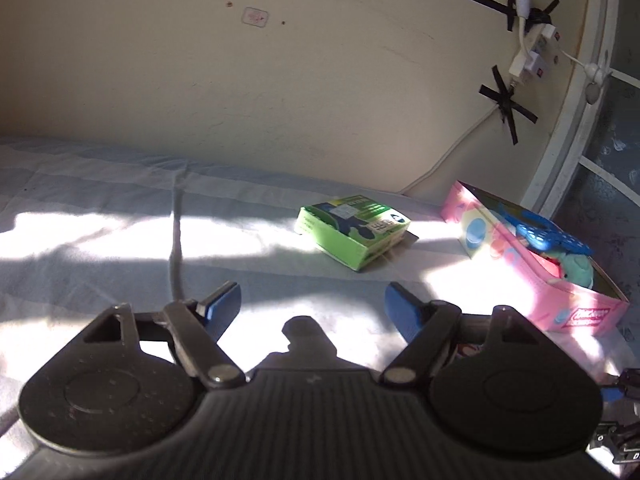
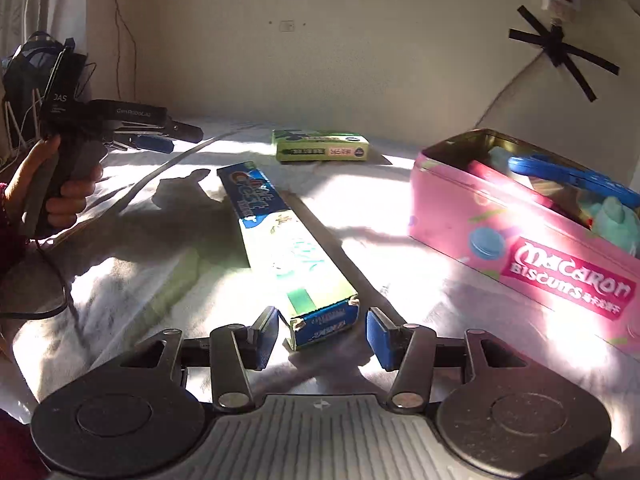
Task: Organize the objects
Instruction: 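Close both grippers on the green toothpaste box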
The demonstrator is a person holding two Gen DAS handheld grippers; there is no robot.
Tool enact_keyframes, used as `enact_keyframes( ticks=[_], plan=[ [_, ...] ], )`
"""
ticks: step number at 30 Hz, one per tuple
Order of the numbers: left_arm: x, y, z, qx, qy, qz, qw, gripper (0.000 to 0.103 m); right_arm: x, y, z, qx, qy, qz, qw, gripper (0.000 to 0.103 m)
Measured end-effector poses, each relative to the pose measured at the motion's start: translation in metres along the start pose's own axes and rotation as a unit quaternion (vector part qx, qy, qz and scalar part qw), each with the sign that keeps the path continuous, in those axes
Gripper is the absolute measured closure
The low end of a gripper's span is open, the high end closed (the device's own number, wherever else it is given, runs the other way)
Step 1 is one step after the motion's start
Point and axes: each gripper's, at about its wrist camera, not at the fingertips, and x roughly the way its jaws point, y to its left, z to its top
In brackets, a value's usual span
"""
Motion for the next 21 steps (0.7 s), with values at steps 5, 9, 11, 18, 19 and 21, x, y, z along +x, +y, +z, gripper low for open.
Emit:
enact_keyframes(
  ticks=[5, 9, 11, 18, 19, 21],
  plan=[
    [0.018, -0.064, -0.001, 0.087, 0.023, -0.029, 0.9956, 0.023, -0.019, -0.013, -0.019, 0.057, -0.021, -0.003, 0.998, 0.057],
    [0.027, -0.072, -0.008, 0.094, 0.041, -0.016, 0.9946, 0.023, -0.013, -0.009, -0.015, 0.056, -0.031, 0.012, 0.998, 0.057],
    [0.030, -0.068, -0.011, 0.083, 0.052, -0.011, 0.9951, 0.023, -0.013, -0.004, -0.015, 0.051, -0.031, 0.016, 0.998, 0.057],
    [0.033, -0.063, -0.018, 0.051, 0.077, -0.040, 0.9949, 0.025, 0.012, 0.001, -0.008, 0.043, -0.019, 0.025, 0.999, 0.056],
    [0.034, -0.064, -0.020, 0.041, 0.081, -0.054, 0.9944, 0.027, 0.014, 0.003, -0.008, 0.040, -0.019, 0.023, 0.999, 0.055],
    [0.035, -0.067, -0.022, 0.025, 0.091, -0.079, 0.9924, 0.031, 0.017, 0.003, -0.005, 0.037, -0.020, 0.020, 0.999, 0.054]
  ],
)
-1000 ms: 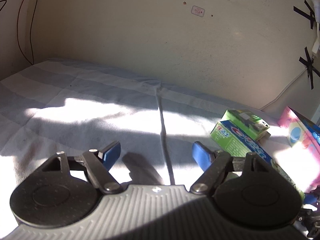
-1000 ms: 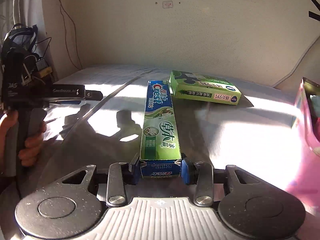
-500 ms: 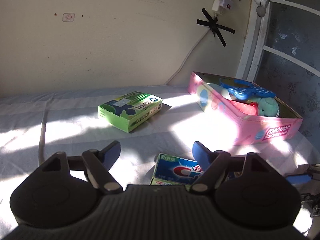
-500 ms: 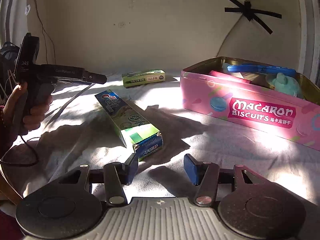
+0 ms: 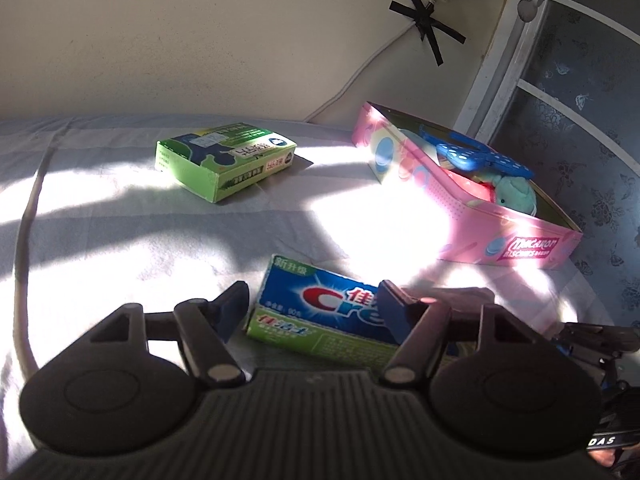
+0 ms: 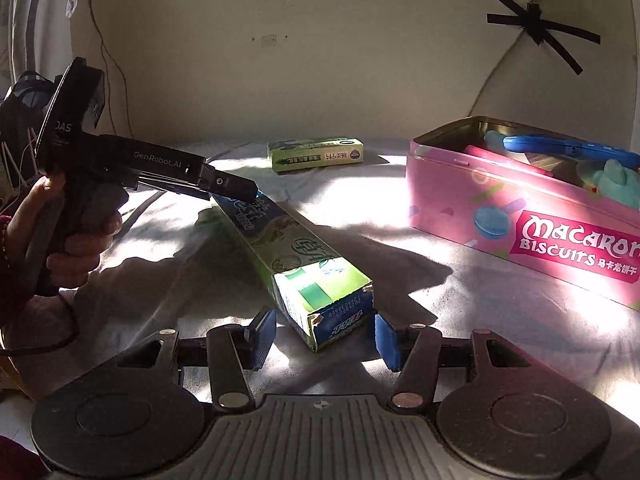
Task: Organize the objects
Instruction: 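Close both grippers on the green toothpaste box, then carry the toothpaste box into the tin and open both grippers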
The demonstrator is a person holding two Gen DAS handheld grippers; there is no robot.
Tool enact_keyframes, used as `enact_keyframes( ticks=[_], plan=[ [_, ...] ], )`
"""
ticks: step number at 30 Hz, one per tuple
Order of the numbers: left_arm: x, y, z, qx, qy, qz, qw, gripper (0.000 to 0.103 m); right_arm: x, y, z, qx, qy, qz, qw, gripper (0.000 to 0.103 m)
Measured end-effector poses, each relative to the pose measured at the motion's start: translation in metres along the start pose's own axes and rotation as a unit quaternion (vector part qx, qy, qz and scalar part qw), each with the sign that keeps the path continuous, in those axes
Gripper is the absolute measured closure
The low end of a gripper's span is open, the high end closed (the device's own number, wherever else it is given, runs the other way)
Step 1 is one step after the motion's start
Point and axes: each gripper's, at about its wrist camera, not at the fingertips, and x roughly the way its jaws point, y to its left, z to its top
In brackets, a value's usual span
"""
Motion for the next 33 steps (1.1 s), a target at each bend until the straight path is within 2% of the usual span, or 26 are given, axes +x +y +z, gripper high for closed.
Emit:
enact_keyframes(
  ticks=[2, 5, 10, 14, 18, 23, 31, 33],
  plan=[
    [0.000, -0.010, 0.000, 0.005, -0.003, 0.017, 0.9998, 0.031, 0.000, -0.003, 0.001, 0.006, -0.002, -0.004, 1.000, 0.057],
    [-0.003, -0.018, 0.006, 0.000, 0.000, 0.008, 1.0000, 0.033, -0.002, -0.013, 0.002, 0.023, -0.008, -0.011, 1.000, 0.060],
    [-0.019, -0.051, 0.028, 0.034, -0.039, -0.002, 0.9986, 0.033, -0.028, -0.026, 0.013, 0.031, -0.050, -0.022, 0.998, 0.060],
    [-0.018, -0.083, 0.055, 0.054, -0.062, -0.024, 0.9963, 0.033, -0.056, -0.048, 0.030, 0.029, -0.095, -0.050, 0.994, 0.060],
    [0.008, -0.122, 0.077, 0.082, -0.070, -0.040, 0.9934, 0.032, -0.074, -0.086, 0.047, 0.024, -0.119, -0.094, 0.988, 0.060],
    [0.057, -0.155, 0.093, 0.094, -0.055, -0.047, 0.9929, 0.032, -0.070, -0.139, 0.057, 0.031, -0.103, -0.135, 0.985, 0.059],
    [0.133, -0.173, 0.104, 0.091, 0.009, -0.027, 0.9955, 0.032, -0.029, -0.211, 0.067, 0.088, -0.030, -0.136, 0.986, 0.059],
    [0.142, -0.174, 0.107, 0.082, 0.010, -0.025, 0.9963, 0.031, -0.020, -0.219, 0.071, 0.085, -0.021, -0.144, 0.986, 0.059]
  ],
)
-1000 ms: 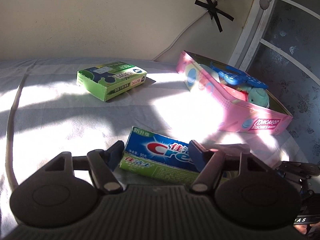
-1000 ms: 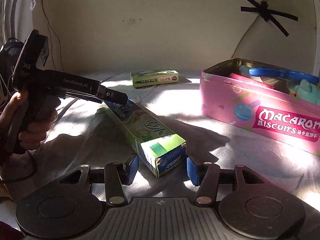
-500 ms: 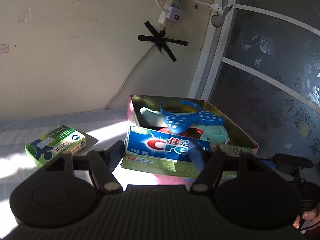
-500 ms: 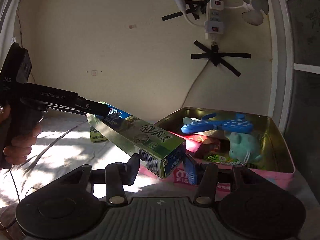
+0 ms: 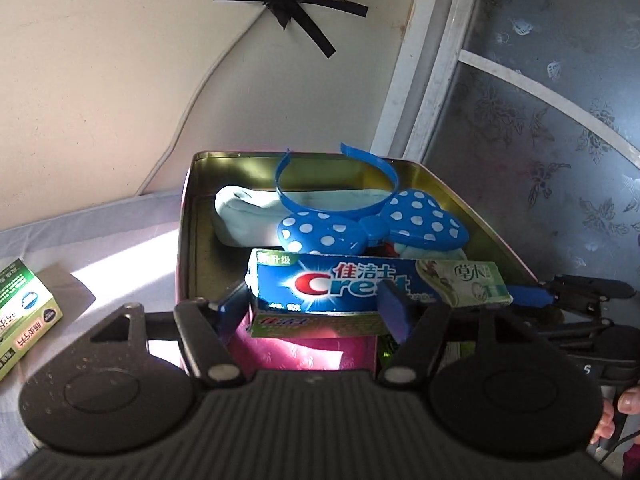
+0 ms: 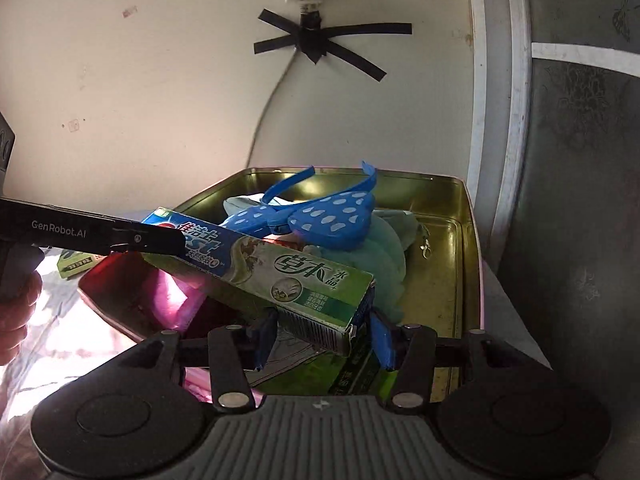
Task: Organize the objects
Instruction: 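Carry the toothpaste box into the tin and open both grippers, then move both grippers toward the green medicine box on the bed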
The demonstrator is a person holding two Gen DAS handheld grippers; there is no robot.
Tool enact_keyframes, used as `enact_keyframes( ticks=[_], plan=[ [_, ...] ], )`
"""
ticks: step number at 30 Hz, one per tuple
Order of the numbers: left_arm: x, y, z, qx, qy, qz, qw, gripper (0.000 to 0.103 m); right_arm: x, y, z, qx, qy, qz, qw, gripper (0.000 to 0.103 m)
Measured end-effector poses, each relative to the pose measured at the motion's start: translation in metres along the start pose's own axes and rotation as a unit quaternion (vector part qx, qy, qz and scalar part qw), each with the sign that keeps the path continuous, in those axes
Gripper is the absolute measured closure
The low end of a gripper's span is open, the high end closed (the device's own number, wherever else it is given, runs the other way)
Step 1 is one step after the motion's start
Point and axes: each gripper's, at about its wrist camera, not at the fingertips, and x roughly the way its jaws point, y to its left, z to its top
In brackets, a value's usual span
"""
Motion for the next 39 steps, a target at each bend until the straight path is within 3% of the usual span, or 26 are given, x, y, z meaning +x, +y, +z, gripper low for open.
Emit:
enact_keyframes(
  ticks=[4, 7, 15, 26, 39],
  plan=[
    [0.012, -0.001, 0.011, -0.019, 0.001, 0.013, 0.9997, 0.032, 0.014, -0.003, 0.012, -0.005, -0.012, -0.020, 1.000, 0.059],
    [0.013, -0.003, 0.012, -0.018, 0.005, 0.019, 0.9996, 0.032, 0.017, -0.009, 0.015, 0.016, -0.028, -0.021, 0.999, 0.049],
    [-0.021, -0.017, -0.005, 0.019, -0.011, 0.013, 0.9997, 0.031, -0.012, 0.001, 0.007, 0.013, -0.059, -0.030, 0.998, 0.049],
    [-0.082, -0.036, -0.051, 0.072, -0.022, 0.063, 0.9952, 0.031, -0.063, 0.031, -0.024, 0.056, -0.083, -0.012, 0.995, 0.049],
    [-0.122, 0.018, -0.103, 0.048, 0.002, 0.124, 0.9911, 0.031, -0.075, 0.101, -0.056, 0.056, -0.058, 0.023, 0.996, 0.049]
  ],
)
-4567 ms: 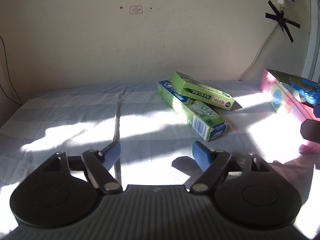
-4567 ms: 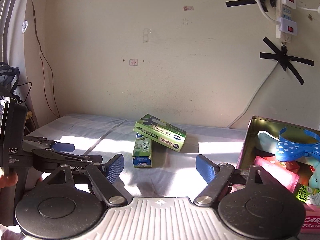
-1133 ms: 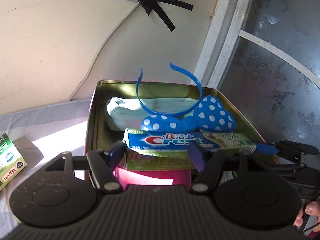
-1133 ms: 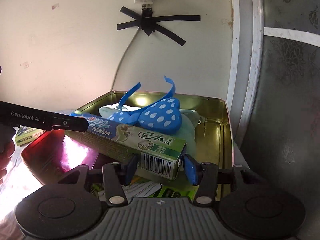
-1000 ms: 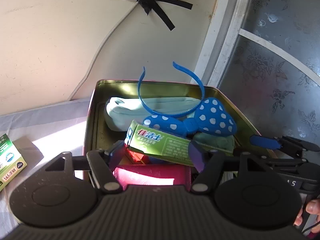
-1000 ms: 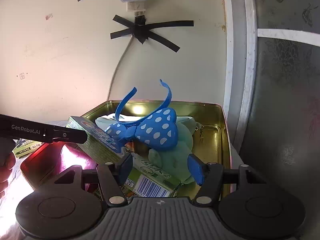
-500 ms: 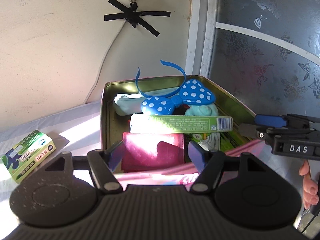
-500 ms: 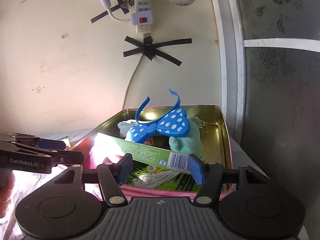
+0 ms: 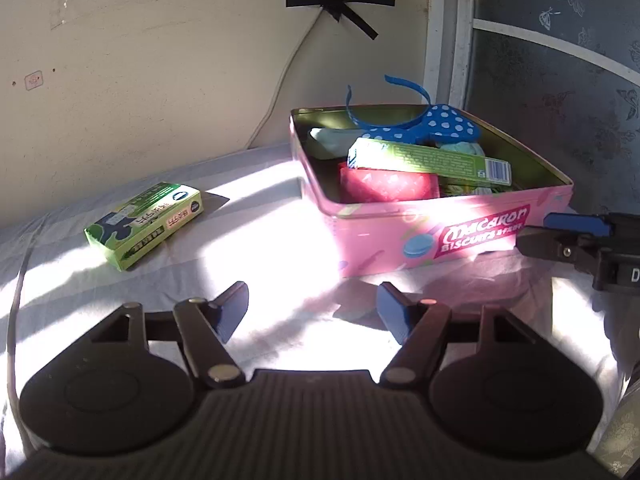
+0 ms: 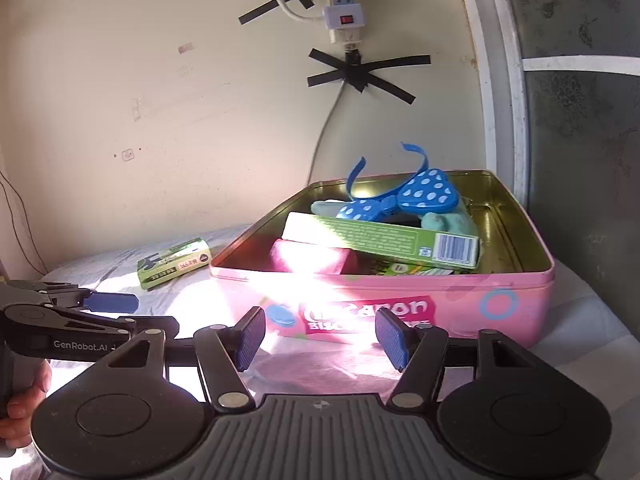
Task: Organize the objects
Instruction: 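Move both grippers toward the green medicine box on the bed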
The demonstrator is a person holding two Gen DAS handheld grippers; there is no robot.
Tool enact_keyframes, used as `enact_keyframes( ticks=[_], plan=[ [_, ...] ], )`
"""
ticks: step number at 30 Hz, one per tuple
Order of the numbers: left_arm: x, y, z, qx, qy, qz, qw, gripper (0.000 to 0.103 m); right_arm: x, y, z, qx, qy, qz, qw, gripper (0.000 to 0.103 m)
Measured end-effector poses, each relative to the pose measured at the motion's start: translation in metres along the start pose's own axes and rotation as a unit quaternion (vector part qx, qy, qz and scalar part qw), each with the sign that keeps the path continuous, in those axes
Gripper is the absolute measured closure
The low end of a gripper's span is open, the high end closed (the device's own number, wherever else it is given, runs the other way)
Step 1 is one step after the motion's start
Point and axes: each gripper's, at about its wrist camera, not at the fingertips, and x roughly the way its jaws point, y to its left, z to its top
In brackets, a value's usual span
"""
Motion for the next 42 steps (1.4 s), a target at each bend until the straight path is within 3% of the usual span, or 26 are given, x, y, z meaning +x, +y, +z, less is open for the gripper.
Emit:
enact_keyframes(
  ticks=[12, 27, 30, 31, 36, 42],
  plan=[
    [-0.002, 0.089, -0.031, -0.044, 0.005, 0.075, 0.9962, 0.031, 0.031, 0.085, 0.003, -0.051, 0.024, 0.051, 0.997, 0.049],
    [0.010, 0.188, -0.049, -0.108, -0.004, 0.166, 0.9802, 0.031, 0.106, 0.169, 0.000, -0.110, 0.058, 0.097, 0.988, 0.046],
    [0.013, 0.211, -0.055, -0.163, 0.000, 0.155, 0.9745, 0.031, 0.129, 0.177, 0.008, -0.108, 0.055, 0.095, 0.988, 0.041],
    [0.007, 0.214, -0.055, -0.175, -0.018, 0.149, 0.9731, 0.031, 0.139, 0.180, 0.013, -0.107, 0.051, 0.093, 0.989, 0.040],
    [0.002, 0.224, -0.057, -0.205, -0.027, 0.125, 0.9703, 0.031, 0.197, 0.188, 0.046, -0.094, 0.055, 0.082, 0.991, 0.040],
    [0.000, 0.236, -0.055, -0.234, -0.047, 0.106, 0.9652, 0.031, 0.279, 0.177, 0.087, -0.009, 0.098, 0.055, 0.994, 0.041]
  ],
)
